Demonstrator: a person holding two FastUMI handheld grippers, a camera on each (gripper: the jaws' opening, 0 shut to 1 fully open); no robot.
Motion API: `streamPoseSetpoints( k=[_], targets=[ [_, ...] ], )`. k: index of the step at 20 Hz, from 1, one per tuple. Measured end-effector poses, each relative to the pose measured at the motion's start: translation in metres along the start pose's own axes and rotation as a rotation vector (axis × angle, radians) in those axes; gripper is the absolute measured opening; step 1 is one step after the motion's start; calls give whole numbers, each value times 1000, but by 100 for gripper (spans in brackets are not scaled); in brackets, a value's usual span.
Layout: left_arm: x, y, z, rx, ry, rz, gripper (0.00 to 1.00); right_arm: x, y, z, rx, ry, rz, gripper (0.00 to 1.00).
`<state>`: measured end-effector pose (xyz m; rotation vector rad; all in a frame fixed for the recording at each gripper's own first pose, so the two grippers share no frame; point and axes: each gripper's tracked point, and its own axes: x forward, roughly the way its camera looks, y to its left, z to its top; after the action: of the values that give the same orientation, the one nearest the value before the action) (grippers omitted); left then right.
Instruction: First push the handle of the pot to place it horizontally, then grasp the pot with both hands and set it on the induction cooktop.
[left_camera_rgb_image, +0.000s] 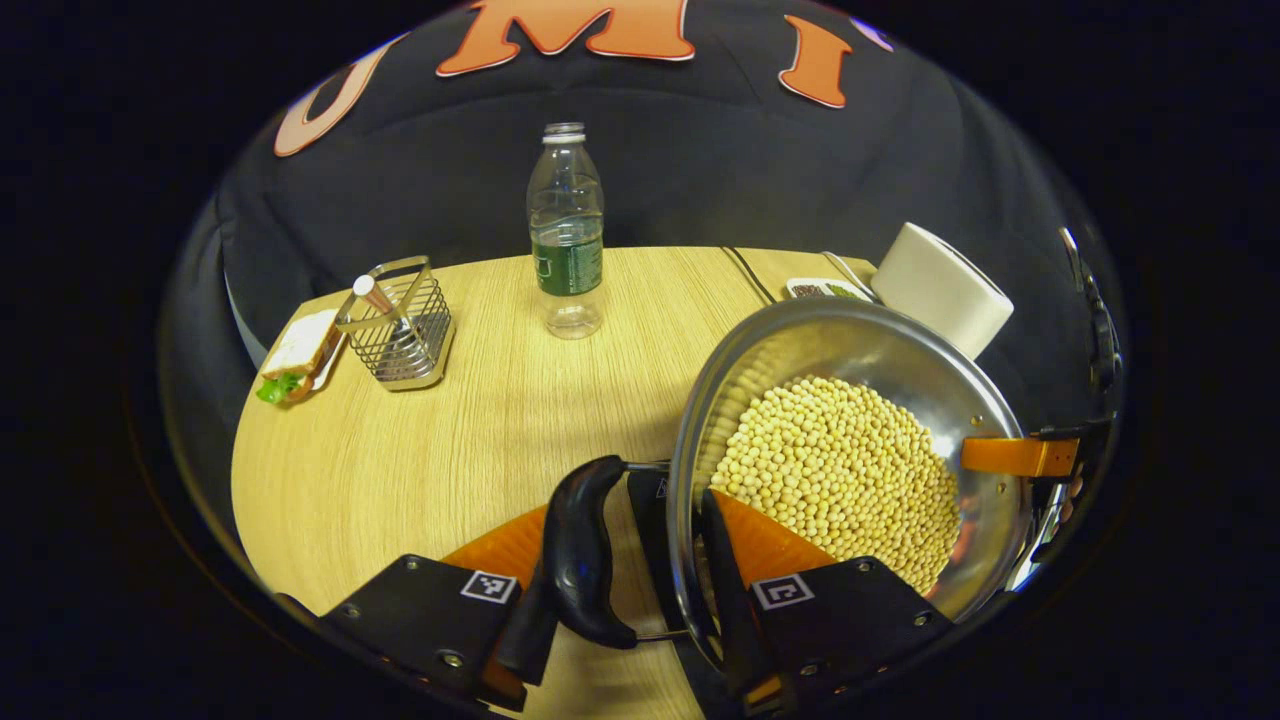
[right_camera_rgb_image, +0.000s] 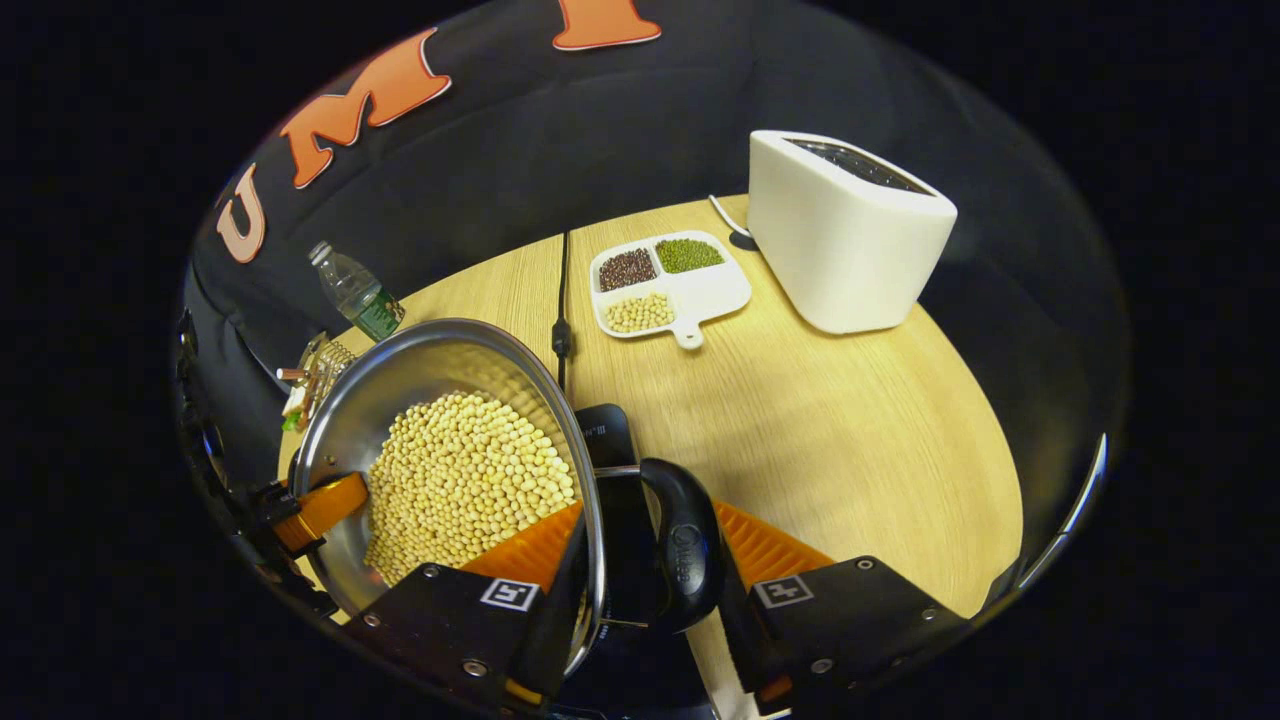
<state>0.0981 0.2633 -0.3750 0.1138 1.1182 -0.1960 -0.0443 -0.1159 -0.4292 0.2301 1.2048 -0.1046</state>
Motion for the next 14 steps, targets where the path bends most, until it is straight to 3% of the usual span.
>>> streamPoseSetpoints(
  k=[6, 10, 14],
  targets=[
    [-30, 4, 7, -47, -30, -28, 83, -23, -10, 15, -15, -86, -41, 84],
    [-51, 9, 9, -78, -51, -43, 85, -44, -13, 19, -20, -134, -53, 86],
    [-71, 12, 21, -42, -102, -36, 84, -67, -7, 21, -28, -175, -57, 86]
  ],
)
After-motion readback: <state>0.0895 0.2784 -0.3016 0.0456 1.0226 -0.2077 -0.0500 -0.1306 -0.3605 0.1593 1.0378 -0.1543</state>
